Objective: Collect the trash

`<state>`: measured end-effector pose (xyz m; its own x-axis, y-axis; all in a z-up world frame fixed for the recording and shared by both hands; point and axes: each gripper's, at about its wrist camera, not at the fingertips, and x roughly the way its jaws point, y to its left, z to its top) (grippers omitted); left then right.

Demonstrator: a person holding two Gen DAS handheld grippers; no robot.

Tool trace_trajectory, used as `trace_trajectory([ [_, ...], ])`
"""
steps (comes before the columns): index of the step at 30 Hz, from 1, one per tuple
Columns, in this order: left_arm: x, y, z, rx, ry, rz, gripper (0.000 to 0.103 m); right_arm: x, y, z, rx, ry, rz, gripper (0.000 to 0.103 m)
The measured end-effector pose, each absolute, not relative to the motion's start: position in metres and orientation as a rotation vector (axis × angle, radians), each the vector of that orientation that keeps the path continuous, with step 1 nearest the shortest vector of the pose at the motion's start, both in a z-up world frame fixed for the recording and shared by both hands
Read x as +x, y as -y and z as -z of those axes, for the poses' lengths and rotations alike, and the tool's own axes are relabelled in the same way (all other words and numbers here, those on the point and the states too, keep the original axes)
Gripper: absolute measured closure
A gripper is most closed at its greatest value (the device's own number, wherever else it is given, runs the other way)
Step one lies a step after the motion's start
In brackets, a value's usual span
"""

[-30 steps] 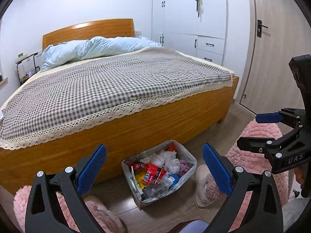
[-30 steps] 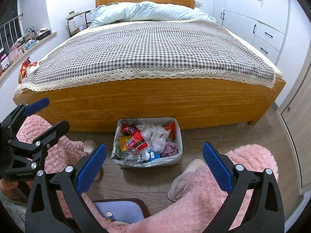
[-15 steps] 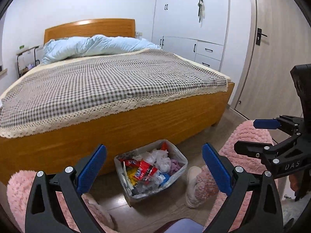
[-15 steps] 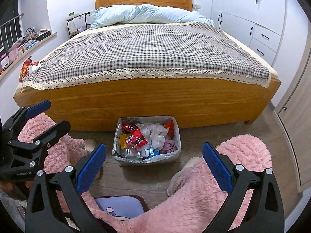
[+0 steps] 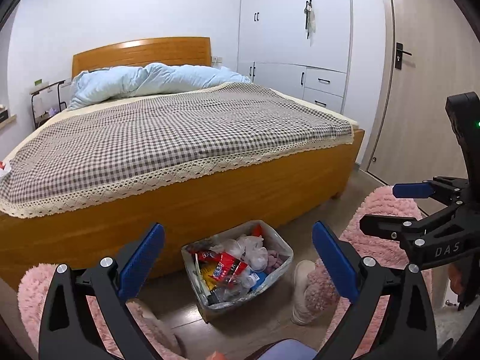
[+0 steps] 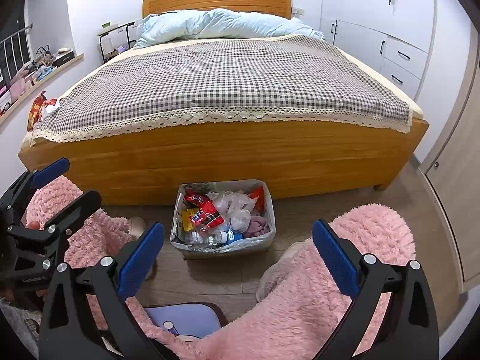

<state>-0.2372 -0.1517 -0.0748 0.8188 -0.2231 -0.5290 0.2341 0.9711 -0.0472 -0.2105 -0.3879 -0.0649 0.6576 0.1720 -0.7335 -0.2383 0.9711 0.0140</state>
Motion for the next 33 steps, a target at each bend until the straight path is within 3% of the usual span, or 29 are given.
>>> trace_trajectory([
  [33, -0.2346, 0.1475, 0.0793, -0.028, -0.603, 0.249, 0.008, -0.2115, 0.391, 0.0638, -0.084, -0.814, -0.227, 0.008],
])
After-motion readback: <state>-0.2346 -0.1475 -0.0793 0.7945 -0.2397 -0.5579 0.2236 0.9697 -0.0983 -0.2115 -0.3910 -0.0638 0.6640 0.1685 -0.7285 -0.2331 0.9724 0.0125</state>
